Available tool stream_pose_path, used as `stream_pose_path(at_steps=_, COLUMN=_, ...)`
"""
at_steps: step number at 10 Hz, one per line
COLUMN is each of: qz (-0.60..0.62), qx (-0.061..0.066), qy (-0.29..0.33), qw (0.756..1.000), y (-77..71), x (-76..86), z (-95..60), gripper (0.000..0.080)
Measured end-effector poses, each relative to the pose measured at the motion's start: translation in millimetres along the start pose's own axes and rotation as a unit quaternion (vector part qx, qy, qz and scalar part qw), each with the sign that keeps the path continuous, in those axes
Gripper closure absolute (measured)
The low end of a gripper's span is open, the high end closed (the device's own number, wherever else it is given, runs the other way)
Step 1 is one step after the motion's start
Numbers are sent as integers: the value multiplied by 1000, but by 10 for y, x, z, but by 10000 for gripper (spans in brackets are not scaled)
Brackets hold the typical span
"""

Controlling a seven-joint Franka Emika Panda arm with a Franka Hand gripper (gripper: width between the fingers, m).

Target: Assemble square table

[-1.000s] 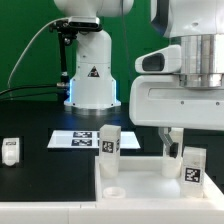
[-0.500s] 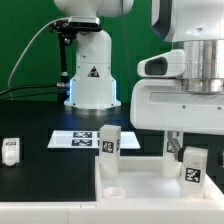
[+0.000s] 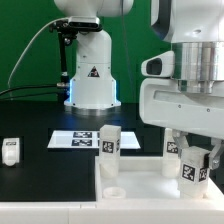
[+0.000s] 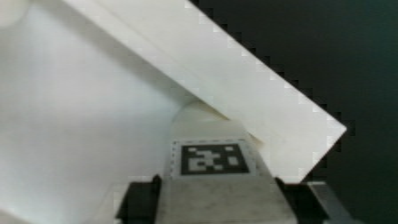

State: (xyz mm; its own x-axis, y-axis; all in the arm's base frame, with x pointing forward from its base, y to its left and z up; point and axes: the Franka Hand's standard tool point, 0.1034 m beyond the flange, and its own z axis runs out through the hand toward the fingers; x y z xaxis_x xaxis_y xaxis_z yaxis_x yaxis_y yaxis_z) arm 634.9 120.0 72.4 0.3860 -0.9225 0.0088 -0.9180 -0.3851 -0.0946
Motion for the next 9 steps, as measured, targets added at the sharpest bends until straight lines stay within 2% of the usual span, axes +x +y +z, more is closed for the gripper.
stream_pose_path(at_steps=1, qz=89, qx=13, qy=-15, qw=996, y=-11, x=24, z=2, gripper=511)
stream_pose_path(at_steps=3, qz=247, qx=29, qy=-47, qw=968, y=-27, x=32, z=6, gripper=511)
stream_pose_path(at_steps=6, qz=356, qx=24, qy=-50, qw=933, y=-32, x=54, z=7, gripper=511)
stream_pose_path(at_steps=8, qz=360, qx=23, qy=-49, qw=931, y=-28, x=60, z=10, gripper=502)
stream_pose_path(at_steps=9, qz=356, qx=22, qy=-50, qw=933, y=-26, x=60, z=6, gripper=332)
